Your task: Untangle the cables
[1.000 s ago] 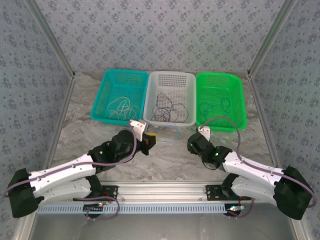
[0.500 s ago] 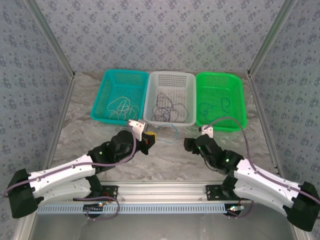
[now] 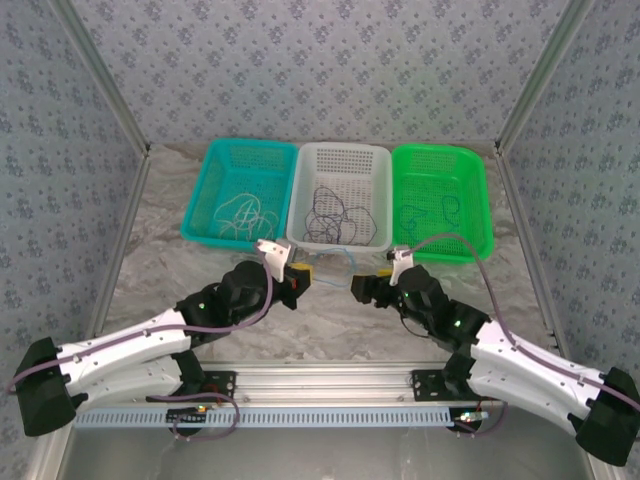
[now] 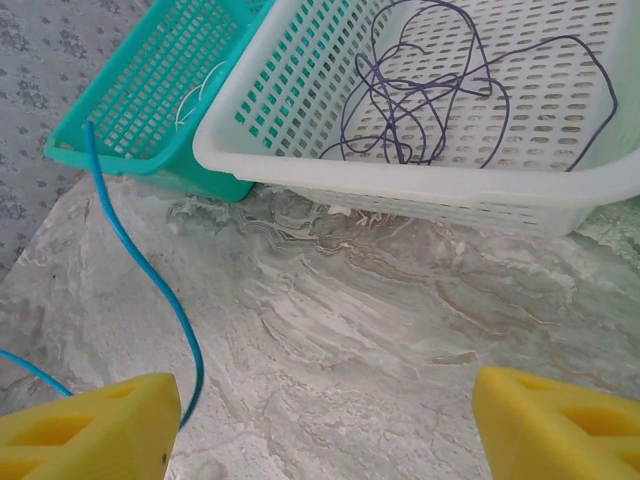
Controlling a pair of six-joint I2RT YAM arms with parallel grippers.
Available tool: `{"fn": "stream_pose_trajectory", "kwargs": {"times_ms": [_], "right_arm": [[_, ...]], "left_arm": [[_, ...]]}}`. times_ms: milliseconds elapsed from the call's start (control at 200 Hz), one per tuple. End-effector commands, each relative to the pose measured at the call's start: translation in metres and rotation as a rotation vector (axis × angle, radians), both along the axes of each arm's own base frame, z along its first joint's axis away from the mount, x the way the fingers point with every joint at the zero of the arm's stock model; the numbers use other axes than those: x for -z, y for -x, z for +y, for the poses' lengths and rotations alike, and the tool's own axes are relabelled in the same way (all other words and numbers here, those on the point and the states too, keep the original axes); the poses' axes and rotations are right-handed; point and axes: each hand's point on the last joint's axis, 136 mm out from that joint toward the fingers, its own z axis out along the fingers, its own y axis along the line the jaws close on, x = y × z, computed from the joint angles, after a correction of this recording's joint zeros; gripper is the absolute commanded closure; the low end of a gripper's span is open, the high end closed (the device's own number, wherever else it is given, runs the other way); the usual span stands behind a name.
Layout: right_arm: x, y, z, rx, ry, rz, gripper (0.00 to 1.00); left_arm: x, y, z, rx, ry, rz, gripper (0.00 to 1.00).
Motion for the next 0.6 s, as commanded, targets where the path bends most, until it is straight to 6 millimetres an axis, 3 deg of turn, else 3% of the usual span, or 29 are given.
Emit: {"fn": "stream_pose_trajectory", "kwargs": {"times_ms": [0, 270, 380, 460, 595], "right_arm": [[-0.008, -0.007, 0.007, -0.008, -0.015, -0.033, 0.23], [-0.011, -0.019, 0.017, -0.008, -0.010, -0.037, 0.30], [-0.010, -0.027, 0.012, 0.037, -0.019, -0.030, 0.45], [-0.007, -0.033, 0.006, 0.096, -0.051, -0.002, 0.62], [-0.002, -0.036, 0.002, 0.147, -0.139, 0.044, 0.78]], "left_arm": [[-0.014, 0.004, -0.012, 0.056, 0.045, -0.038, 0.99], [-0.012, 0.008, -0.017, 0.092, 0.046, -0.036, 0.98], [-0.014, 0.010, -0.019, 0.107, 0.057, -0.045, 0.98], [-0.015, 0.010, -0.019, 0.108, 0.064, -0.053, 0.98], [-0.019, 0.009, -0.018, 0.098, 0.094, -0.076, 0.97]]}}
